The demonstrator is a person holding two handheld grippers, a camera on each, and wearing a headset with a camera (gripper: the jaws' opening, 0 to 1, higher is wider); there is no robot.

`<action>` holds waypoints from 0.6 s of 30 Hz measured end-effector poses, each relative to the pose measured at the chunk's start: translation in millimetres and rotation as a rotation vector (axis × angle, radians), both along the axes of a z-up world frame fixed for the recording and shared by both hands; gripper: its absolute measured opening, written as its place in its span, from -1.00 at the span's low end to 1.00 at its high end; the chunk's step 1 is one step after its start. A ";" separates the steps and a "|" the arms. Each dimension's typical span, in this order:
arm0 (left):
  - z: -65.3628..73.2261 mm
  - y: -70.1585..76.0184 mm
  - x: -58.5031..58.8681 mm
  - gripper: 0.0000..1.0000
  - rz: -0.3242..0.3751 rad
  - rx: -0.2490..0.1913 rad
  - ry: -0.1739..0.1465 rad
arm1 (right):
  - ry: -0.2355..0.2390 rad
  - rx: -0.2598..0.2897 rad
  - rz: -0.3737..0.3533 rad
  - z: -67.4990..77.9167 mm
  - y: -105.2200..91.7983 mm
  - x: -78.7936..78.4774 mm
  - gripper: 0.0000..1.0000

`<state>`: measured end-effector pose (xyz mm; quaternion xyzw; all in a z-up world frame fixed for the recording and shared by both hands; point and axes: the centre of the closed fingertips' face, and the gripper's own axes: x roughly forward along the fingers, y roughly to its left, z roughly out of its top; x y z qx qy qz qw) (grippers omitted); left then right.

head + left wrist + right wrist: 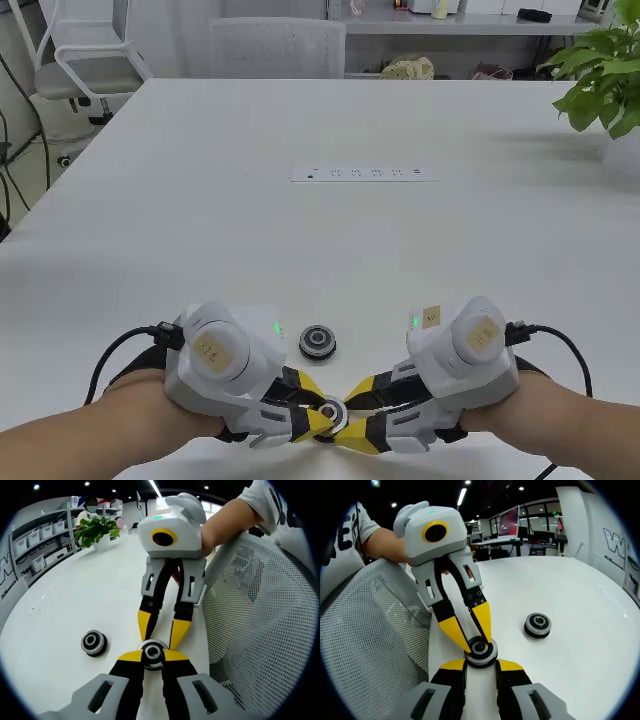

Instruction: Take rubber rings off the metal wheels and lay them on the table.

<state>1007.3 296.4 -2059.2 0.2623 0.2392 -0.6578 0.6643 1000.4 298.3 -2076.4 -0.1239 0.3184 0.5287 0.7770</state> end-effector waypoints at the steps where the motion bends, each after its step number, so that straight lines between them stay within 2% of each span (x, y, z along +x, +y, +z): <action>1: 0.1 0.0 -0.1 -0.83 0.000 0.000 0.000 | -0.001 -0.001 0.001 0.0 -0.2 0.1 -0.61; 16: 0.3 -0.3 0.2 -0.83 0.005 0.001 -0.004 | -0.007 -0.039 0.012 -1.4 -6.5 -0.3 -0.87; 18: 0.3 -0.2 0.2 -0.83 0.005 0.001 -0.005 | 0.015 -0.030 -0.002 -1.6 -7.3 -0.7 -0.92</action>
